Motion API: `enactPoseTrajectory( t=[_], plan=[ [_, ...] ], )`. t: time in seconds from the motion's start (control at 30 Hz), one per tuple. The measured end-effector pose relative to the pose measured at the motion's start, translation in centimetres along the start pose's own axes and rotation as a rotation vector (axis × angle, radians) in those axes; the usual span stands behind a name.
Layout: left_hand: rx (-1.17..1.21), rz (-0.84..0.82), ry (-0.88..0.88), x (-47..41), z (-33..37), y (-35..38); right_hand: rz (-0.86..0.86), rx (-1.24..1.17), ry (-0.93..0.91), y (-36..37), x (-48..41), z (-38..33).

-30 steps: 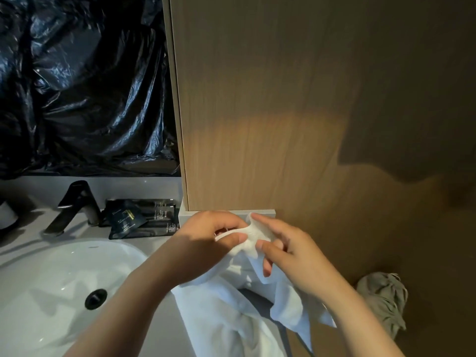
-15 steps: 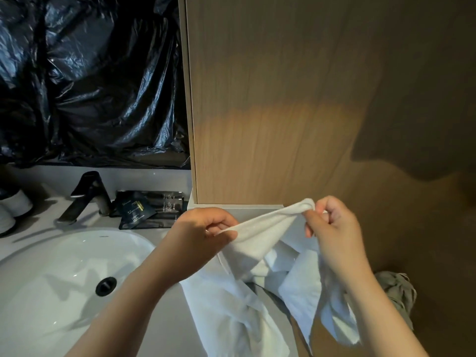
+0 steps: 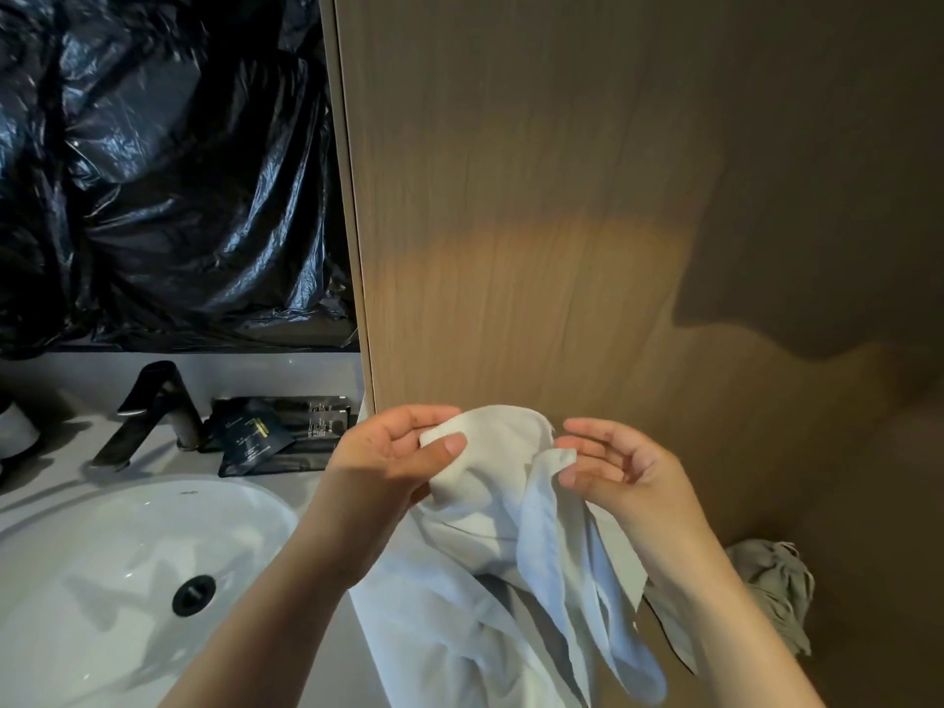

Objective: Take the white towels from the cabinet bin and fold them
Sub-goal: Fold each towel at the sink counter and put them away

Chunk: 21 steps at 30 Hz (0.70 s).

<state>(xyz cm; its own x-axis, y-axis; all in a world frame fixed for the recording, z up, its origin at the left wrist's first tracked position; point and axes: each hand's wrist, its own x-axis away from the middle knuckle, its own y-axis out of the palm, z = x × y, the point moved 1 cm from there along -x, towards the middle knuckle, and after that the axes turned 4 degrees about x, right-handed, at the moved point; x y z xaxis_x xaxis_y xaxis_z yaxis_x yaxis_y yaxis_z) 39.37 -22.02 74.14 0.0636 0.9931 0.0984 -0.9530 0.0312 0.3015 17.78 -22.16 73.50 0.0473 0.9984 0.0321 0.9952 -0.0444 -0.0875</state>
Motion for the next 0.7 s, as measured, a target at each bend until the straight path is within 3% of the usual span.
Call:
enactPoseTrajectory(
  t=[0.1,0.23,0.37,0.47,0.7],
  plan=[
    [0.063,-0.052,-0.059,0.2,-0.7,0.0,0.148,0.253,-0.097,0.1,-0.1,0.8],
    [0.107,0.007,-0.109,0.6,-2.3,0.3,0.149,0.289,-0.135,0.0,0.1,1.9],
    [-0.022,0.124,-0.007,1.2,-3.0,0.1,0.094,0.286,-0.108,-0.3,0.4,2.3],
    [-0.183,0.187,0.107,1.5,-2.7,0.2,0.123,0.362,-0.196,-0.2,0.8,2.0],
    [-0.168,0.218,0.192,1.5,-1.4,1.2,0.096,0.420,-0.413,0.2,2.0,-1.7]
  ],
)
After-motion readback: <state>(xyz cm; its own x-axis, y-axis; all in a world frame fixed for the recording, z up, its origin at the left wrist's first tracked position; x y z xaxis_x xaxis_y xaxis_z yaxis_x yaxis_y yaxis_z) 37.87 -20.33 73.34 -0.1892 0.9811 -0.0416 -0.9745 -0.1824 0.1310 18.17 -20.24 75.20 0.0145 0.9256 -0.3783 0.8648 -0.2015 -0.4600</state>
